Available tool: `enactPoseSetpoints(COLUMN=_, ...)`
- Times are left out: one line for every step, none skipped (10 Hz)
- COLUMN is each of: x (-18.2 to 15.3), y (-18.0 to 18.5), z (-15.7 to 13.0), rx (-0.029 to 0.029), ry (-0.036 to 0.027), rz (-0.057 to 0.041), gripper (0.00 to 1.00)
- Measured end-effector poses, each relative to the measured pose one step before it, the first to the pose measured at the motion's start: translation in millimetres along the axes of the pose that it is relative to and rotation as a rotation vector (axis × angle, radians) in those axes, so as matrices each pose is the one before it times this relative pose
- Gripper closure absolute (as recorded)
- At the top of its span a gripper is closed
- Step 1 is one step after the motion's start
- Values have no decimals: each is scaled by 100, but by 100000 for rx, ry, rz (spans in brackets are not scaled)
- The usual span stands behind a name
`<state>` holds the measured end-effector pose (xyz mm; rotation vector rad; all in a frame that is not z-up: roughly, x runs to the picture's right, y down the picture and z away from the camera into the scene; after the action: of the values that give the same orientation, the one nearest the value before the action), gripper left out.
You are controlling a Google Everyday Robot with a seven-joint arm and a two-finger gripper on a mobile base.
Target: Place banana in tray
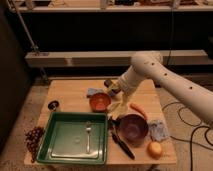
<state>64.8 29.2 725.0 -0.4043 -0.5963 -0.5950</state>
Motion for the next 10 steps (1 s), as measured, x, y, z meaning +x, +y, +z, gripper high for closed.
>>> enactPoseSetpoints(x=367, y=214, z=328, rx=207, ry=-1715, rz=149, gripper=36)
enactPoseSetpoints(x=582, y=535, z=547, rx=206, ry=-1523, rz=250, gripper=36)
enactPoseSetpoints(x=411, y=517, z=472, rx=114, ry=-981, rz=268, gripper=36)
enactPoseSetpoints(x=308, y=434, z=395, rx=164, ry=-1144, rz=175, gripper=36)
enactPoseSetpoints(x=158, y=673, z=462, rx=-332, ry=-1036, rz=218, gripper=36)
enactPoseSetpoints(x=147, y=689, z=278, rx=-232, ry=-312, rz=355, gripper=36)
enactPoseSetpoints(x=196, y=823, z=299, rx=-541, ry=-94, rz=321, gripper=36)
enactPoseSetpoints(x=-20, y=438, z=506, rx=-809, ry=-243, rz=-94, gripper=36)
enactPoseSetpoints(x=-84, y=255, z=785, rx=-874, ry=-425, rz=-333, gripper=36)
enactPoseSetpoints(x=22, y=202, z=409, rx=-390, ry=-198, rz=321, gripper=36)
